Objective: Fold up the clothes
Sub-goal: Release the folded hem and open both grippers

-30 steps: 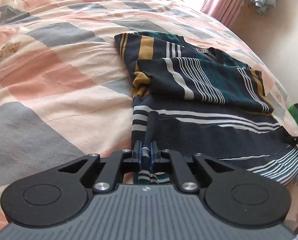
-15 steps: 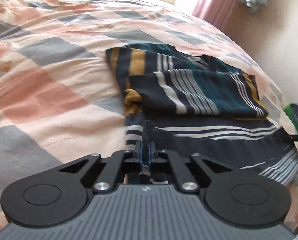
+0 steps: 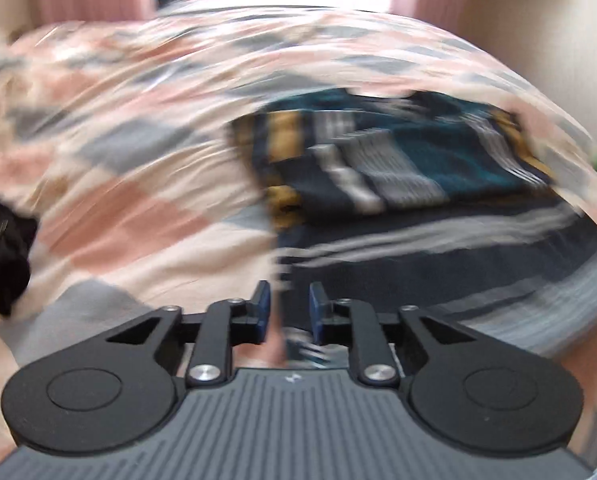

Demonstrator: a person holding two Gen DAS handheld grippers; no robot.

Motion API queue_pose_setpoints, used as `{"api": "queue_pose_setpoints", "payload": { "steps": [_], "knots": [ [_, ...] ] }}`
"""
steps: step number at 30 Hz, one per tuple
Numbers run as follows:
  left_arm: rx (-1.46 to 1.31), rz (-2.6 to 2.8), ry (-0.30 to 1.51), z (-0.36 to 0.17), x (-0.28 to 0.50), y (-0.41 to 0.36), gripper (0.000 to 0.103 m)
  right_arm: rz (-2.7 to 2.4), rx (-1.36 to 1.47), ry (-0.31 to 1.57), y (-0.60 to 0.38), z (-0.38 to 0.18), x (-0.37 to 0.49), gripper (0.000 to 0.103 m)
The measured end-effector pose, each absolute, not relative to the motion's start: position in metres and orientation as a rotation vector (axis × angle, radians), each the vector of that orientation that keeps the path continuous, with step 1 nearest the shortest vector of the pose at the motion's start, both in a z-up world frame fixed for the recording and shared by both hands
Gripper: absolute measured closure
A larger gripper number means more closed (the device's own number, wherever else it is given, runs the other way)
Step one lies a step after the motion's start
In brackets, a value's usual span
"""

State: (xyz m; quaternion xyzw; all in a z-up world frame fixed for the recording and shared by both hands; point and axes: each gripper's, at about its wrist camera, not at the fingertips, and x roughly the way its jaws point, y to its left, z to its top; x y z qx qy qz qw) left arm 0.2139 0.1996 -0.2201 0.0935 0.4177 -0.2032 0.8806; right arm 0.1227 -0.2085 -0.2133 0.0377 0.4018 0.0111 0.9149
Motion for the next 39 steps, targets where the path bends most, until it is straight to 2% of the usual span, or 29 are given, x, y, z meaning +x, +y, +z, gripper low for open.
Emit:
{"api": "queue_pose_setpoints", "payload": {
  "steps": [4, 8, 13, 17, 23, 29, 36, 39],
  "knots": [
    [0.35, -0.497, 0.922, -0.248, 0.19, 0.172, 0.091, 0.03, 0.023, 0.915, -0.188, -0.245, 0.103, 0.059],
    [0.374, -0.48, 0.946, -0.278, 0.183, 0.182, 0.09, 0.054, -0.01, 0.973, -0.193, -0.283, 0.105, 0.059],
    [0.421, -0.462, 0.958, -0.261, 0.185, 0.191, 0.089, 0.038, -0.024, 0.987, -0.196, -0.253, 0.111, 0.059],
    [0.455, -0.456, 0.997, -0.241, 0.174, 0.187, 0.089, 0.058, 0.01, 0.954, -0.195, -0.224, 0.093, 0.053],
    [0.409, -0.335, 1.127, -0.25, 0.176, 0.172, 0.087, 0.001, 0.048, 1.061, -0.193, -0.241, 0.094, 0.051],
    [0.368, -0.278, 1.179, -0.234, 0.179, 0.166, 0.085, 0.025, 0.03, 1.0, -0.185, -0.219, 0.08, 0.047],
    [0.384, -0.287, 1.158, -0.225, 0.174, 0.172, 0.076, 0.07, -0.053, 0.983, -0.183, -0.208, 0.074, 0.043],
    [0.491, -0.382, 1.071, -0.225, 0.151, 0.17, 0.064, 0.139, -0.193, 0.97, -0.172, -0.213, 0.064, 0.031]
  ]
}}
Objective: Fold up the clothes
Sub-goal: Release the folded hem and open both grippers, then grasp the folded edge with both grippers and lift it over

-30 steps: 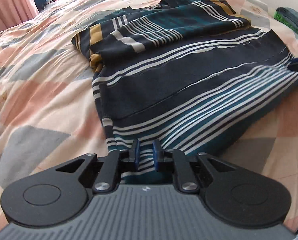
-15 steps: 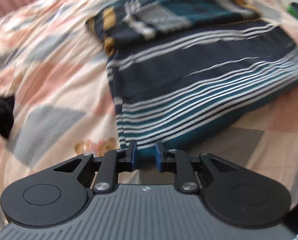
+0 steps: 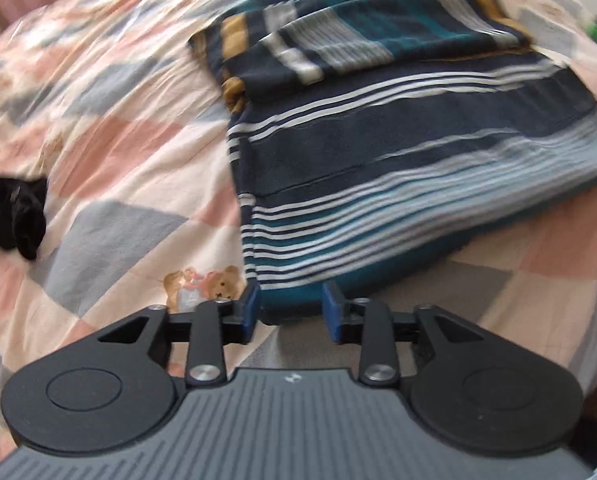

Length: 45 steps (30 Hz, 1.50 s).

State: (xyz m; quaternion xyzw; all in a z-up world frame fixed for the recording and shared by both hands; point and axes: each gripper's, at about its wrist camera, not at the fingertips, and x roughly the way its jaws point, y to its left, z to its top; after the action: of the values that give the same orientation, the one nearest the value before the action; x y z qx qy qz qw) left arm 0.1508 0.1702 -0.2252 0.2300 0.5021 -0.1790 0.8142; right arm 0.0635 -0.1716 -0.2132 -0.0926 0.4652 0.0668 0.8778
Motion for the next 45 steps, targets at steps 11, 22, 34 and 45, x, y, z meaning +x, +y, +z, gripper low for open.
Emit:
{"api": "queue_pose_setpoints", "payload": {
  "steps": [11, 22, 34, 45],
  "knots": [
    [1.469, -0.666, 0.453, -0.318, 0.073, 0.162, 0.054, 0.386, -1.225, 0.724, -0.141, -0.303, 0.01, 0.031],
    [1.596, -0.746, 0.347, -0.342, 0.081, 0.165, 0.077, 0.514, -1.412, 0.639, -0.159, -0.329, 0.022, 0.068],
    [0.994, -0.916, 0.889, -0.184, 0.251, 0.148, 0.091, 0.982, -0.561, 1.177, -0.241, -0.19, 0.222, 0.091],
    [0.504, -0.713, 1.015, -0.231, 0.501, 0.138, 0.09, 0.695, -0.122, 1.203, -0.306, -0.24, 0.448, 0.088]
  ]
}}
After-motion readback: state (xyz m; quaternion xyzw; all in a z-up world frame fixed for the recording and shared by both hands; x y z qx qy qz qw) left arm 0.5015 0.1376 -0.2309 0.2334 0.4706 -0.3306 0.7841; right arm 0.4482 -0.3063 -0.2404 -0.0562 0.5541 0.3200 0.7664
